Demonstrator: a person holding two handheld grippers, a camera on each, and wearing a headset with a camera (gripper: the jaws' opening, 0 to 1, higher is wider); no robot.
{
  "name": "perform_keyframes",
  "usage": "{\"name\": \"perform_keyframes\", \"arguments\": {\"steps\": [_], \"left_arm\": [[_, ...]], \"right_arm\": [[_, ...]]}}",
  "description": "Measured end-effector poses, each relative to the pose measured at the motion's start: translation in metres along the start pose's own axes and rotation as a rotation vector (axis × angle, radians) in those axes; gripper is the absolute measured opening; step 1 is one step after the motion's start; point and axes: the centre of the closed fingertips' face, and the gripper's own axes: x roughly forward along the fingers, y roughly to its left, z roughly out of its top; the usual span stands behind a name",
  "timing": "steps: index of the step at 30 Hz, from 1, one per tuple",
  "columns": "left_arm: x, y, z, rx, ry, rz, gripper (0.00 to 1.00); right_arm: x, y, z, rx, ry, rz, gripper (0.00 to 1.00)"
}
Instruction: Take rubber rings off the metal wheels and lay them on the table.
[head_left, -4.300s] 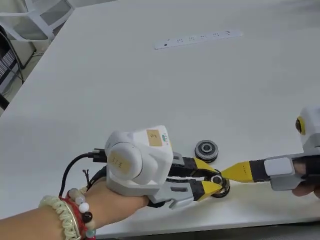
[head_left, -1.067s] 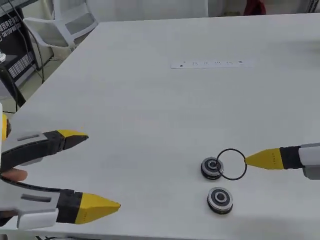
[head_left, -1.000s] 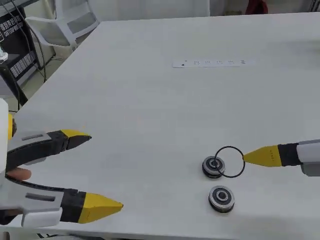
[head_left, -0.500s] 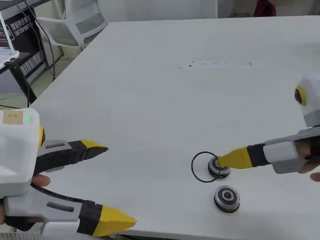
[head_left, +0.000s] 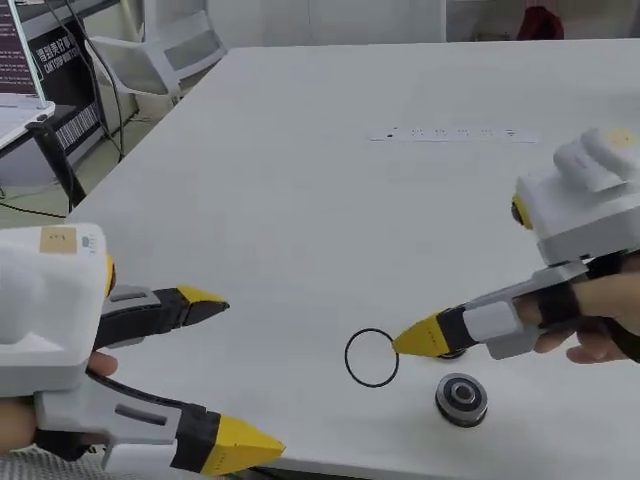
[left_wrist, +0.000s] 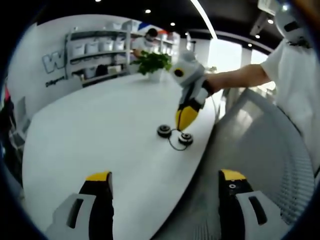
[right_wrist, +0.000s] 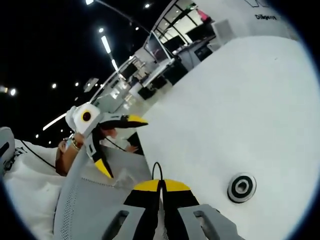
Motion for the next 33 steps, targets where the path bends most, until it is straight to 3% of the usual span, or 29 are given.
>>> {"name": "perform_keyframes", "arguments": {"steps": [16, 23, 29, 33], "left_arm": [[0.000, -0.001, -0.002, 0.017, 0.021, -0.001, 0.88], [0.000, -0.001, -0.004, 0.023, 0.032, 0.004, 0.88], [0.000, -0.002, -0.005, 0.016, 0.036, 0.000, 0.88], [0.001, -0.002, -0.007, 0.014, 0.043, -0.006, 0.88]], "right_arm": [[0.025, -0.021, -0.016, 0.000, 0.091, -0.053, 0.00], [0.033, -0.032, -0.019, -0.011, 0.109, -0.091, 0.00], [0.037, -0.040, -0.014, 0.013, 0.083, -0.112, 0.00], [0.039, -0.045, -0.016, 0.000, 0.093, -0.135, 0.00]]}}
